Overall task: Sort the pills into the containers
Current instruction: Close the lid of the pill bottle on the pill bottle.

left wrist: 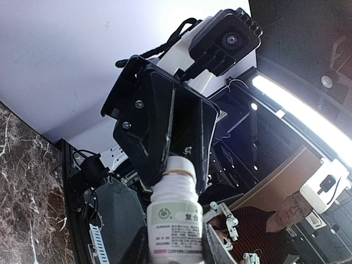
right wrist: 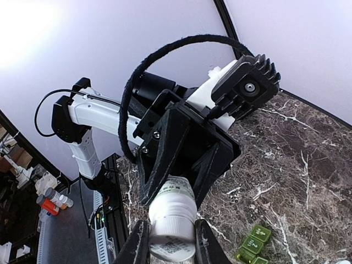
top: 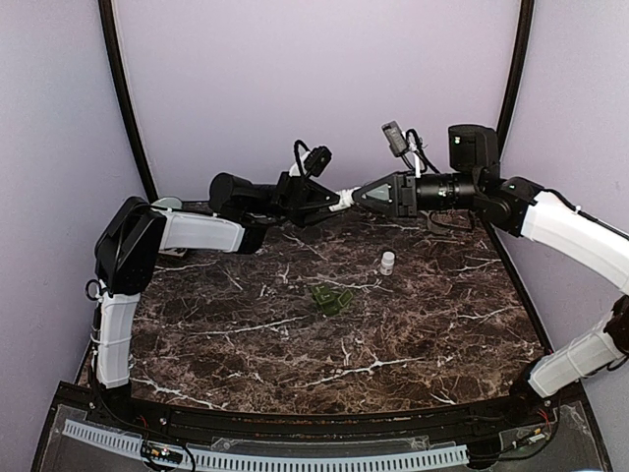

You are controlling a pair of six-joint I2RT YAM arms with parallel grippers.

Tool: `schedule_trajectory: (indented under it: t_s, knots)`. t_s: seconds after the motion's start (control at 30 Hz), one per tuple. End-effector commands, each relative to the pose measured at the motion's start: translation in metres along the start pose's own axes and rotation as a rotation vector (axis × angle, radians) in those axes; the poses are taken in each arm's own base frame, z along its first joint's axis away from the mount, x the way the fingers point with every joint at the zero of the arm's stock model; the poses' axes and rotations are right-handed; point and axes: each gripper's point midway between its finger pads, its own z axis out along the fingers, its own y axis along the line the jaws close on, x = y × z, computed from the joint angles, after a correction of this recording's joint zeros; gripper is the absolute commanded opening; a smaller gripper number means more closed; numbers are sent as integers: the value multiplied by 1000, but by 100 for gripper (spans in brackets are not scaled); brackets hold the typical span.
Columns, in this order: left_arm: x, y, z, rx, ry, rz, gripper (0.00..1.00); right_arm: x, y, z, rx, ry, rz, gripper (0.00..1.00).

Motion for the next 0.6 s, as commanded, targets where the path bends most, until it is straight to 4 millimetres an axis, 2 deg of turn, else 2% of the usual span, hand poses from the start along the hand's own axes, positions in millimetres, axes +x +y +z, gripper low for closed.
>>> schedule_trajectory:
  t_s: [0.0, 0.27, 0.57]
  knots:
    - [14, -44, 41, 127, 40, 140, 0, 27, 13, 25, -77, 72, 16, 0]
    - [23, -32, 46, 92, 92, 135, 0, 27, 16, 26, -99, 77, 73, 0]
    - [22, -30, 48, 80, 109, 170, 0, 28, 20, 30, -148, 85, 174, 0]
